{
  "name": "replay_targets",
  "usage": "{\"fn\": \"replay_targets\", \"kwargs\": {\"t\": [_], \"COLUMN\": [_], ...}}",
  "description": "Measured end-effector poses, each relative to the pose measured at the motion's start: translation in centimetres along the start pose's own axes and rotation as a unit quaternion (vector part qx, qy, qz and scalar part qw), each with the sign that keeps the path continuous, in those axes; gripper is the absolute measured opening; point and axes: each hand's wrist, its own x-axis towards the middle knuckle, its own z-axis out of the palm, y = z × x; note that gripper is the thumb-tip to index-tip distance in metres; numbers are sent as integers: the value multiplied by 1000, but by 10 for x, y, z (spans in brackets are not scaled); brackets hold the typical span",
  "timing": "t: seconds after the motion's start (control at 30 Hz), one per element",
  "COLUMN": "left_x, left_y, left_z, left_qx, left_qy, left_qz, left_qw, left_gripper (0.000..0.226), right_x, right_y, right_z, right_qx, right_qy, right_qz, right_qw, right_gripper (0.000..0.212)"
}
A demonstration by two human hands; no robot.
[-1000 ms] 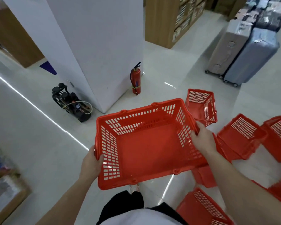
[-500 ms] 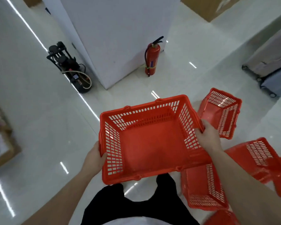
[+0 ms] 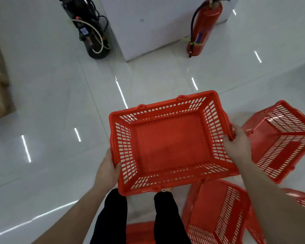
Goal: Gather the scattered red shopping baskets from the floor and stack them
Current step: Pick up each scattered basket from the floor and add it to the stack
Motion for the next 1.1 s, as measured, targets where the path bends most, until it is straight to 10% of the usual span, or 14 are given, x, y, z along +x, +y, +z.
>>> {"fn": "replay_targets", "kwargs": {"t": [0.3,0.53,1.1], "left_x": [30,53,-44], "left_y": [-40,-38,289], "left_z": [80,96,-28], "left_qx": [-30,149,340], "left_qy": [-74,-131,-208], "left_qz": [-114,-168,198], "left_qw": [990,966,896], "left_gripper": [67,101,74], "right_x": [20,29,-159], "right_y": [82,80,-73], "right_z": [69,89,-157], "right_qx": [28,-129,-188], "right_qy": [-107,-166,-109], "right_qz": [65,92,152], "right_qw": [992,973,964], "right_gripper": [69,67,68]}}
